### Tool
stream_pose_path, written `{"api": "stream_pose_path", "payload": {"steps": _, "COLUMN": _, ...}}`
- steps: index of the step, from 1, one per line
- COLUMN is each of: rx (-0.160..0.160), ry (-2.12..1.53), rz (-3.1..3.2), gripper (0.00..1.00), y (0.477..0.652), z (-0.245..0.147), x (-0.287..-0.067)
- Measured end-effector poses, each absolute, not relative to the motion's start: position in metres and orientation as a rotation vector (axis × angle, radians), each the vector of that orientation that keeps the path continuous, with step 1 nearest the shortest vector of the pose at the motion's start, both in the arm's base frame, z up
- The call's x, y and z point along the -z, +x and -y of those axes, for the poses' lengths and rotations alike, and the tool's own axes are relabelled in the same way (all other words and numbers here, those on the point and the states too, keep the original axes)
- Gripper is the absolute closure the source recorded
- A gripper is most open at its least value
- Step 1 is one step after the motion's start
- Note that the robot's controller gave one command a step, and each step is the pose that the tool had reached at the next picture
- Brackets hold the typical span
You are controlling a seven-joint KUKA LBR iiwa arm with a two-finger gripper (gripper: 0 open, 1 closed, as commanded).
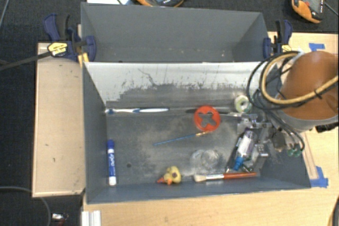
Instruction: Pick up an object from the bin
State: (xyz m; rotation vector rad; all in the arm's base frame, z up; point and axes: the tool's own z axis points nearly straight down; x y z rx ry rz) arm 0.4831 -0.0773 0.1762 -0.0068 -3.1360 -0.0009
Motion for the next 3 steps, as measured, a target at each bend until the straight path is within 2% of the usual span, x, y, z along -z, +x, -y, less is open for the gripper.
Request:
{"api": "stream_pose_path", "payload": {"steps": 1, "rx": -0.001, "ry": 0.002, "rz": 3.144, "gripper": 0.00, "y": 0.485, "z": 0.077, "x": -0.180}}
{"api": "stream_pose_path", "payload": {"steps": 2, "rx": -0.001, "ry": 0.335, "rz": 3.128, "gripper": 0.00, "y": 0.495, "z": -0.034, "x": -0.085}}
{"api": "stream_pose_path", "payload": {"steps": 3, "rx": -0.005, "ry": 0.683, "rz": 3.076, "gripper": 0.00, "y": 0.529, "z": 0.093, "x": -0.073}}
